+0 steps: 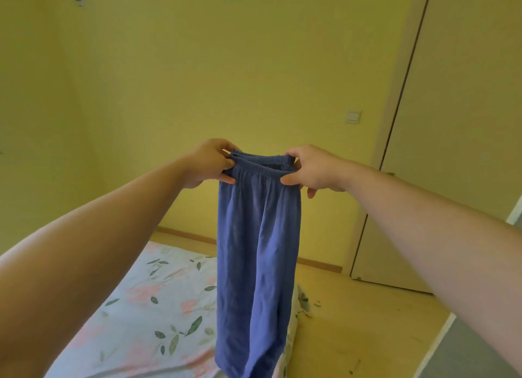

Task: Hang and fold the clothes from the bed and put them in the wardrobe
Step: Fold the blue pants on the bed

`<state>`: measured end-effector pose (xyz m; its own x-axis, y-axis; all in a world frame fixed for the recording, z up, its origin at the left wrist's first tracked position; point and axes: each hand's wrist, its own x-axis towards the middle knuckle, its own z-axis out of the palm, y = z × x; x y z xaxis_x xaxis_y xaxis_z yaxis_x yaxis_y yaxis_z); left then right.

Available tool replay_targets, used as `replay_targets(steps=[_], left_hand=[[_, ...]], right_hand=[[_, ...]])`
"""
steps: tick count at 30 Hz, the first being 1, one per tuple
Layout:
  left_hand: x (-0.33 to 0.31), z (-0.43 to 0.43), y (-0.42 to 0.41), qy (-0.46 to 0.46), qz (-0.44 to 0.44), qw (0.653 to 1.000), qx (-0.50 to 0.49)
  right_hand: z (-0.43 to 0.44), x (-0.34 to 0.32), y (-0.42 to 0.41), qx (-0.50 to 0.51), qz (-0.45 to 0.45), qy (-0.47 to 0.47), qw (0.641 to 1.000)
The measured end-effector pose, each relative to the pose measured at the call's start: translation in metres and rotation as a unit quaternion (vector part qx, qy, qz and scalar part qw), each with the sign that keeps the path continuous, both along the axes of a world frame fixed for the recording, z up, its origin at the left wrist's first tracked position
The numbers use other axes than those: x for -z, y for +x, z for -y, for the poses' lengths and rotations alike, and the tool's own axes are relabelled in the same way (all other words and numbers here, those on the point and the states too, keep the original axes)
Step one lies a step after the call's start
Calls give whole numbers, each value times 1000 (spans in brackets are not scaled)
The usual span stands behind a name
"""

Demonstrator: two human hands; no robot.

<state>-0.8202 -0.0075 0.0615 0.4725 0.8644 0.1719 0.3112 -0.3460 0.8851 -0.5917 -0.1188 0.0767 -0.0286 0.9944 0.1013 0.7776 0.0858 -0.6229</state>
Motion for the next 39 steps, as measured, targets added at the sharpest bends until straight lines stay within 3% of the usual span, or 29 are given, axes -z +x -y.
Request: replay_targets(steps=[5, 10, 22, 27, 33, 36, 39], left_hand=[[19, -60, 48, 67, -60, 995, -46], [36, -115, 92, 68, -73, 992, -80], [17, -193, 131, 38, 81, 988, -128], [36, -178, 98, 2, 117, 986, -122], [101, -113, 26, -76, 119, 983, -120], [153, -66, -26, -110, 51, 983, -135], [217, -6, -83, -94, -76, 986, -114]], right_hand=[[-63, 21, 31, 40, 26, 25, 999], [-124, 34, 70, 52, 77, 33, 995], [-196, 22, 93, 72, 153, 210, 963], [-183, 31, 71, 36, 190, 227, 955], [-125, 95, 8, -22, 193, 184, 963], [-85, 146, -39, -59, 187, 141, 970], [-41, 207, -94, -94, 184, 96, 974]])
